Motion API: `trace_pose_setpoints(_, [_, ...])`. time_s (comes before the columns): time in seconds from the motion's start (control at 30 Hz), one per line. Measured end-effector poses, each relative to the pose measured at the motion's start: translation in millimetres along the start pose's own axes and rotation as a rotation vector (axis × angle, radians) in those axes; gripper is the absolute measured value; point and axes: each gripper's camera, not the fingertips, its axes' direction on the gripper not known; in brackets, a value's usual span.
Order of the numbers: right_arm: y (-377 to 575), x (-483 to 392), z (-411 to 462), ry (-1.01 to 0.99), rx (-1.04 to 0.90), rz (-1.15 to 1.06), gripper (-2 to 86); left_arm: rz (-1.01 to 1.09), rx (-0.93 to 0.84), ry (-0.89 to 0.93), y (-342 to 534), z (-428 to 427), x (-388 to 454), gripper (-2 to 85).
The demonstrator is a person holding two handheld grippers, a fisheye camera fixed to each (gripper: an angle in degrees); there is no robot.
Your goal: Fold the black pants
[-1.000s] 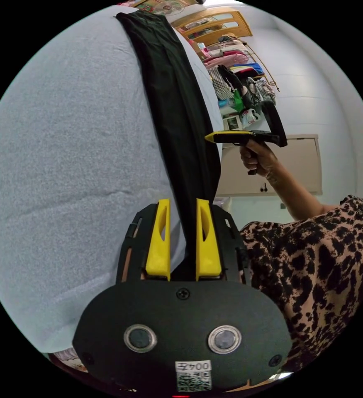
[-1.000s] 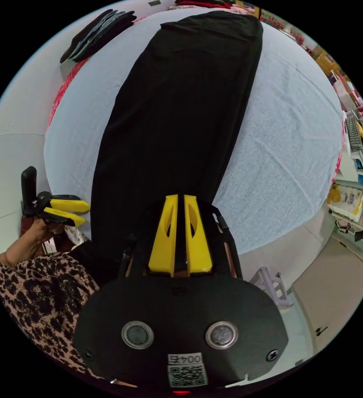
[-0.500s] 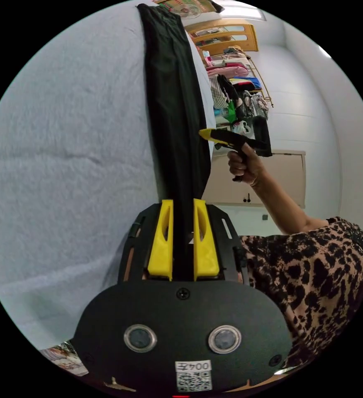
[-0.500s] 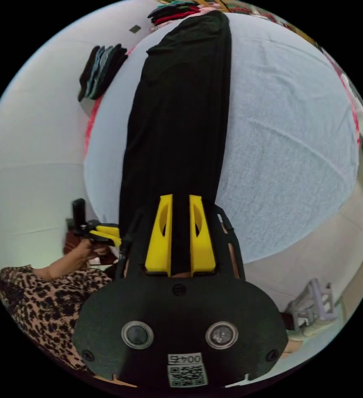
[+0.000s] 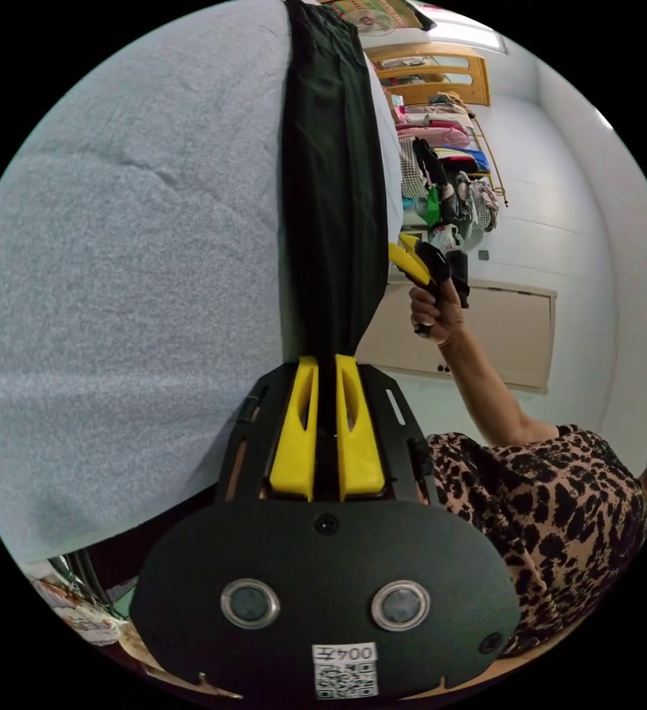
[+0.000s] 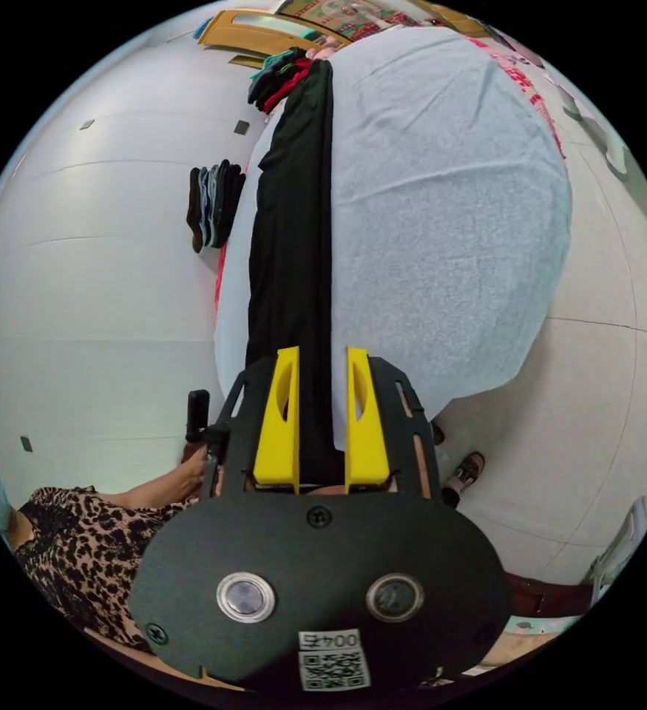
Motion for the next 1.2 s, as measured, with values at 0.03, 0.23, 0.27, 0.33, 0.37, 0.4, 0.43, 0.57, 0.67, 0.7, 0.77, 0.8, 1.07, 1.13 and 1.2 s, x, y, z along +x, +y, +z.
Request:
trace_pose_setpoints(0.03, [3, 2, -1, -0.007, -0.003, -0.001, 10.0, -0.002, 0.001, -0.007, -1, 2, 0, 3.0])
trace_pose_setpoints(0.23, [41, 14, -1, -0.071, -0.126, -0.046, 9.2, -0.018, 0.000, 0.020, -5, 10, -1, 2.4])
trace_pose_setpoints(0.27, [48, 17, -1, -0.096, -0.154, -0.054, 9.2, -0.019, -0.001, 0.022, -5, 11, -1, 2.4])
trace_pose_setpoints(0.33, [59, 24, -2, -0.139, -0.182, -0.062, 9.1, -0.025, -0.012, 0.033, -8, 15, -2, 2.4])
trace_pose_setpoints(0.37, [66, 29, -4, -0.170, -0.186, -0.065, 8.9, -0.027, -0.015, 0.036, -8, 16, -2, 2.4])
trace_pose_setpoints(0.4, [73, 35, -5, -0.201, -0.210, -0.066, 8.7, -0.027, -0.021, 0.038, -9, 18, -1, 2.4])
trace_pose_setpoints(0.43, [76, 37, -6, -0.214, -0.217, -0.069, 8.6, -0.026, -0.027, 0.039, -11, 20, -1, 2.4])
trace_pose_setpoints(0.57, [101, 48, -5, -0.273, -0.279, -0.101, 8.1, -0.025, -0.039, 0.043, -13, 26, 0, 2.4])
trace_pose_setpoints(0.67, [116, 58, -9, -0.319, -0.249, -0.093, 7.8, -0.026, -0.050, 0.053, -13, 31, 0, 2.5])
trace_pose_setpoints(0.7, [121, 63, -11, -0.341, -0.234, -0.085, 7.7, -0.026, -0.057, 0.056, -14, 34, 1, 2.5])
trace_pose_setpoints(0.77, [130, 67, -15, -0.356, -0.226, -0.084, 7.7, -0.028, -0.066, 0.060, -15, 37, 1, 2.5])
trace_pose_setpoints(0.8, [136, 69, -16, -0.359, -0.229, -0.085, 7.7, -0.028, -0.073, 0.062, -15, 39, 1, 2.5])
trace_pose_setpoints(1.07, [174, 74, -17, -0.357, -0.266, -0.078, 7.3, -0.019, -0.098, 0.088, -11, 53, 3, 2.7])
trace_pose_setpoints(1.13, [184, 74, -14, -0.337, -0.302, -0.077, 6.8, -0.014, -0.105, 0.099, -8, 58, 4, 2.8])
trace_pose_setpoints(1.2, [195, 71, -15, -0.349, -0.289, -0.073, 5.5, -0.017, -0.098, 0.118, -4, 62, 3, 2.8])
